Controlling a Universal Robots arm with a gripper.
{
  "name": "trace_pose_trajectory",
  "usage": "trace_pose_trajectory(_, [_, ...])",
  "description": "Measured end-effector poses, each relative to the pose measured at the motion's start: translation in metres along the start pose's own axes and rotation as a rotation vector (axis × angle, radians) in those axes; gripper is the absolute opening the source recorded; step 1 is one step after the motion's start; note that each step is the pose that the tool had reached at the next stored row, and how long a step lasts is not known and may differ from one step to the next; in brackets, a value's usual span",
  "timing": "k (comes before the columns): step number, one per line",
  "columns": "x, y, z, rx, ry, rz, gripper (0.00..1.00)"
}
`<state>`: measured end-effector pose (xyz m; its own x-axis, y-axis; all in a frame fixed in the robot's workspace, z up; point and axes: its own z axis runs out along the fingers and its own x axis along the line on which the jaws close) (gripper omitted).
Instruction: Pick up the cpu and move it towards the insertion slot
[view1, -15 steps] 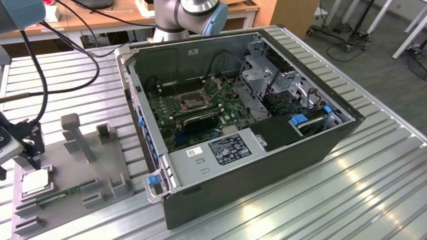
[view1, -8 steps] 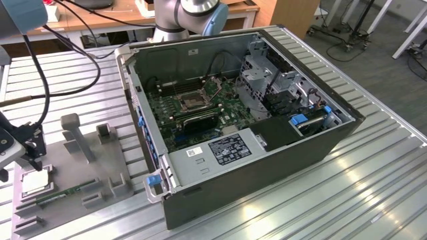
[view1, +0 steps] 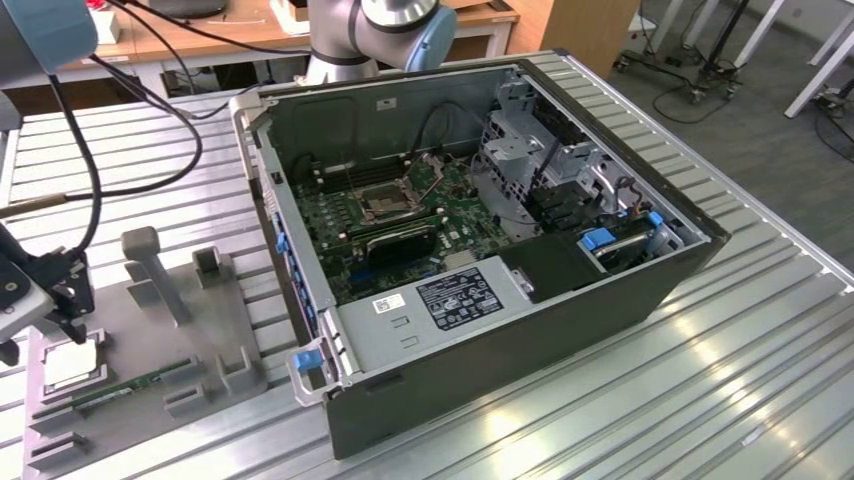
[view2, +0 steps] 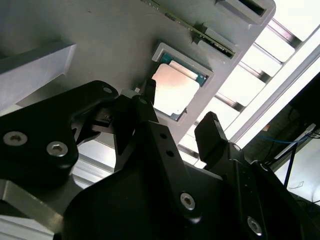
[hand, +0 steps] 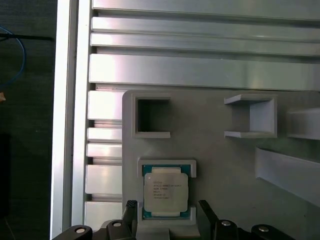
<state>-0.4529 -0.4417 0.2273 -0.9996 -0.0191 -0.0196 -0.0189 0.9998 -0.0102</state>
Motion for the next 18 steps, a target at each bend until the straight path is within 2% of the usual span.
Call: trace_pose_trajectory(18, [0.0001, 0.0001, 0.0058, 0.0002, 0.0002, 0.0, 0.59])
